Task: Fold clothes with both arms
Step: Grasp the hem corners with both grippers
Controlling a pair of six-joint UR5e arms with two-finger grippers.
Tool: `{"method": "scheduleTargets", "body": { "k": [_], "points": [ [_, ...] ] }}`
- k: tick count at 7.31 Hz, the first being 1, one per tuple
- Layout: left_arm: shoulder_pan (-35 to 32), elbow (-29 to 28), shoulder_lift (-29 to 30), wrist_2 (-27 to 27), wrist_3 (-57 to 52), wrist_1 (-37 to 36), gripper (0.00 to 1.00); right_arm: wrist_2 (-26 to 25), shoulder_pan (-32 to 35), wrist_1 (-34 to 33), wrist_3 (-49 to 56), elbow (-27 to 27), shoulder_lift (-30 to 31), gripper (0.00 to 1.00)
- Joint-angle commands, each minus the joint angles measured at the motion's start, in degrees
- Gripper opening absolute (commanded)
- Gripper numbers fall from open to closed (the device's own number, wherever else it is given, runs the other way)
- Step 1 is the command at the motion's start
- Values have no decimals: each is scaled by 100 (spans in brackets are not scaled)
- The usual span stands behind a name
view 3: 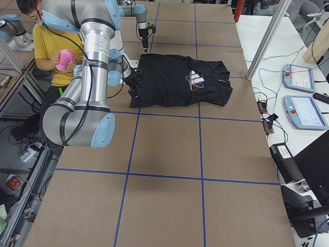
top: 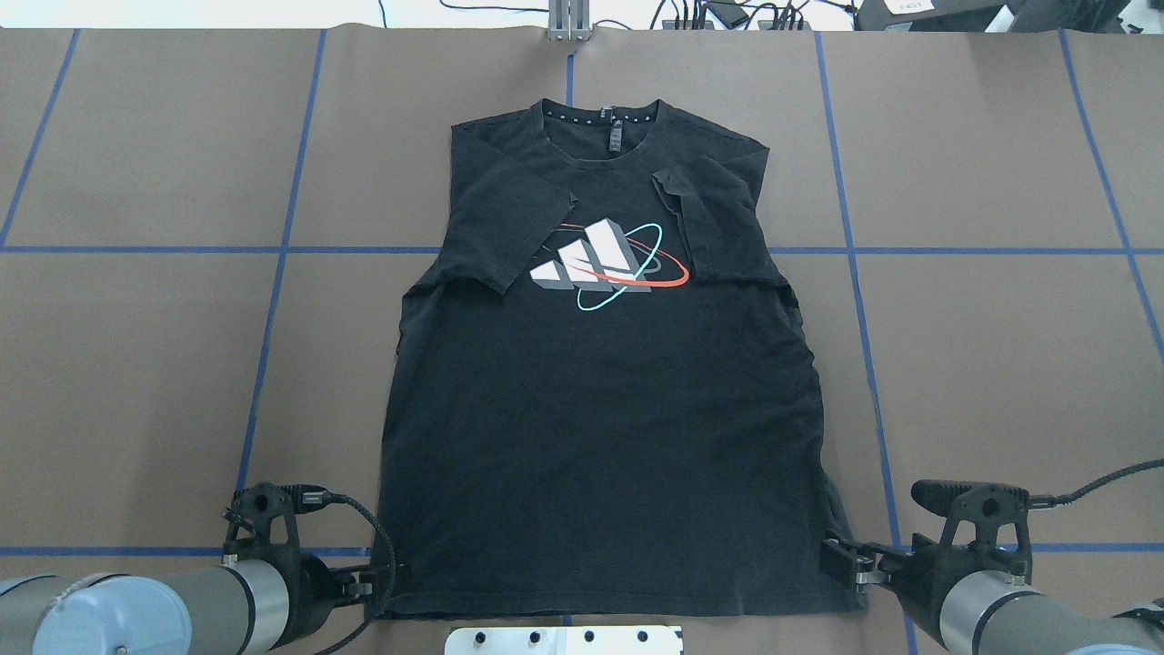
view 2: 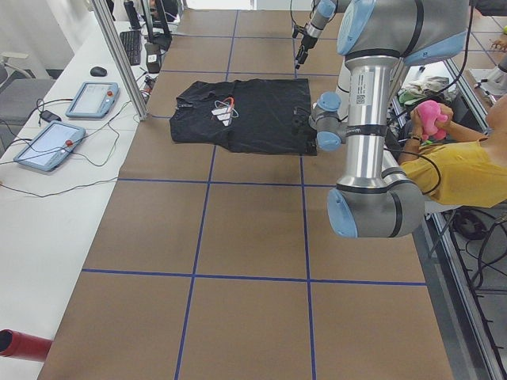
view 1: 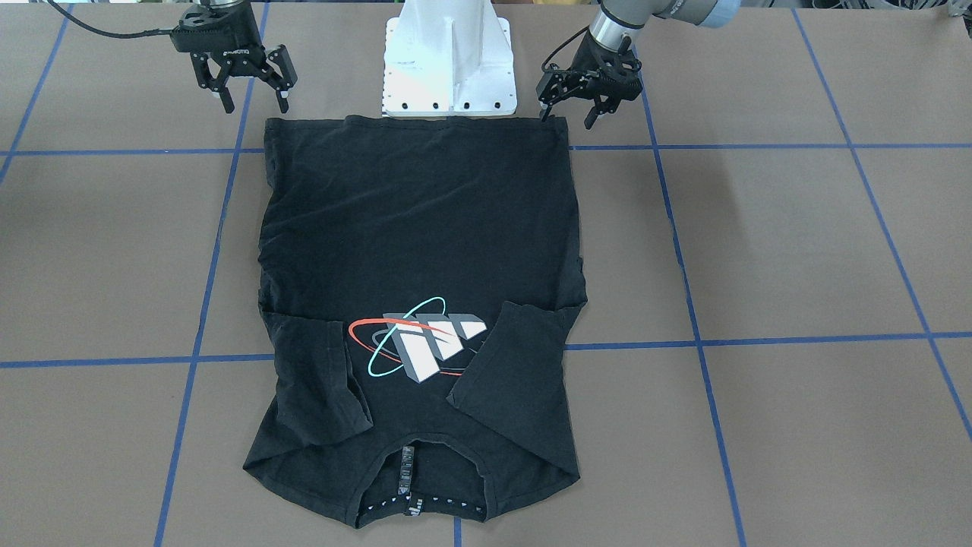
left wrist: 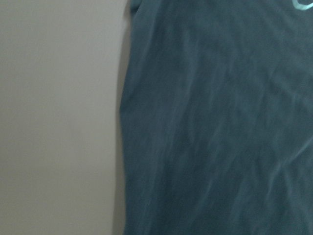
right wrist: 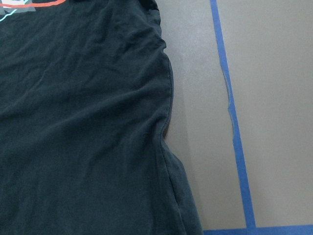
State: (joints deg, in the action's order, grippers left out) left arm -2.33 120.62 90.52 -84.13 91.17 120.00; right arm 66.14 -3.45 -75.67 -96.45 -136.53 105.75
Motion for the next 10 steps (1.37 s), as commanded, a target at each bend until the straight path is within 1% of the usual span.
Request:
{"method": "scheduleTargets", "body": {
  "k": [1,2,3,4,5,6,7,8,10],
  "points": [
    [355,-100,-17,46,234,-3,86,-31,-42,0,-5,-101,7,100],
    [382,-196,18,37,235,-3,68,-31,-42,0,-14,-102,7,100],
    [383,-240,36,37,226,-3,64,-31,-42,0,-5,-110,7,100],
    [383,-241,36,37,226,-3,64,-40,-50,0,-14,-110,7,100],
    [383,-250,45,29,226,-3,58,-40,-50,0,-14,-110,7,100],
    [383,-250,45,29,226,-3,46,-40,-50,-9,-14,-102,7,100],
    [383,-241,45,3,226,-3,37,-40,-50,-9,-14,-102,7,100],
    [374,-241,36,-6,209,-3,36,-40,-50,-9,-14,-102,7,100],
    [313,-232,27,-15,173,-3,39,-40,-50,-9,-5,-102,7,100]
  ]
}}
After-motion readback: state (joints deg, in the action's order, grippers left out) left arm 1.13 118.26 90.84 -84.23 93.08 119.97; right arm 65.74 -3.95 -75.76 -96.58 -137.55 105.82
